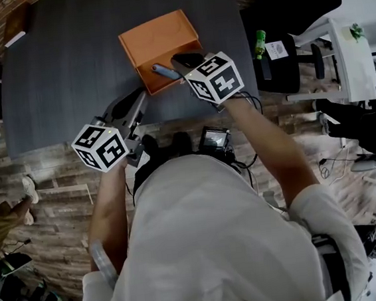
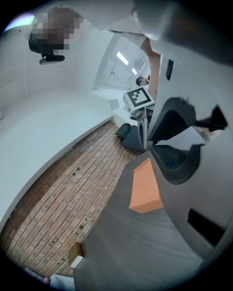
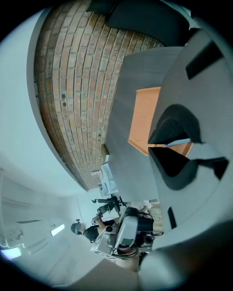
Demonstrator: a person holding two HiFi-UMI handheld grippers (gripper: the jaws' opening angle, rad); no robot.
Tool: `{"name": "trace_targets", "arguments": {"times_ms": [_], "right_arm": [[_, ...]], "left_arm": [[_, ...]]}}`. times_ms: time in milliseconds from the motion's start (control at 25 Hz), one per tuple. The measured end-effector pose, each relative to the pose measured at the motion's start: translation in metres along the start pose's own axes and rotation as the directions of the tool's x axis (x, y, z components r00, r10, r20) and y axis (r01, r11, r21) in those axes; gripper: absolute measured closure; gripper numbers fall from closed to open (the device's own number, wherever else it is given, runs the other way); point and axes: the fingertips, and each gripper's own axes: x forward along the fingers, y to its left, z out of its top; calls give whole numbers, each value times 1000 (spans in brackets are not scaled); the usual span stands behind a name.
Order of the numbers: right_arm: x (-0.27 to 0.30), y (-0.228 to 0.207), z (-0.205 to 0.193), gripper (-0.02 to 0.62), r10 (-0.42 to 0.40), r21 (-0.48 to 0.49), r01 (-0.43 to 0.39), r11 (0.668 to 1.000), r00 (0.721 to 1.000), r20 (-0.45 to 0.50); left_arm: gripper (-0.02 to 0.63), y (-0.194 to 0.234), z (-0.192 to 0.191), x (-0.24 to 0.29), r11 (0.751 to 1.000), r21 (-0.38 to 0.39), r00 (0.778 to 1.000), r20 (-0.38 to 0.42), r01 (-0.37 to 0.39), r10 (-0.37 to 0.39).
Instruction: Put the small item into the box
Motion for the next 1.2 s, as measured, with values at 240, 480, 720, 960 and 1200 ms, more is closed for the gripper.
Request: {"name": "trace_targets", "arguments": {"times_ms": [240,480,720,960,1200], "right_arm": [[-20,9,16,568,-6,20,5,1000,998,63],[-40,19,29,571,-15,34,11,999,992,127],[-63,26,40,575,-21,52,11,999,981,192],[-81,34,43,577,-35,33,28,999,972,231],[-94,37,40,580,-49,98,24,995,964,262]], "left_arm": [[566,-14,19,-5,1000,17,999,44,18,-19],[566,-31,23,-10,999,18,997,59,49,-50],[566,-47,30,-17,997,26,995,76,69,-71],[566,-60,35,-27,996,37,992,90,84,-87],[566,-71,38,-31,994,32,989,103,107,-110]]}}
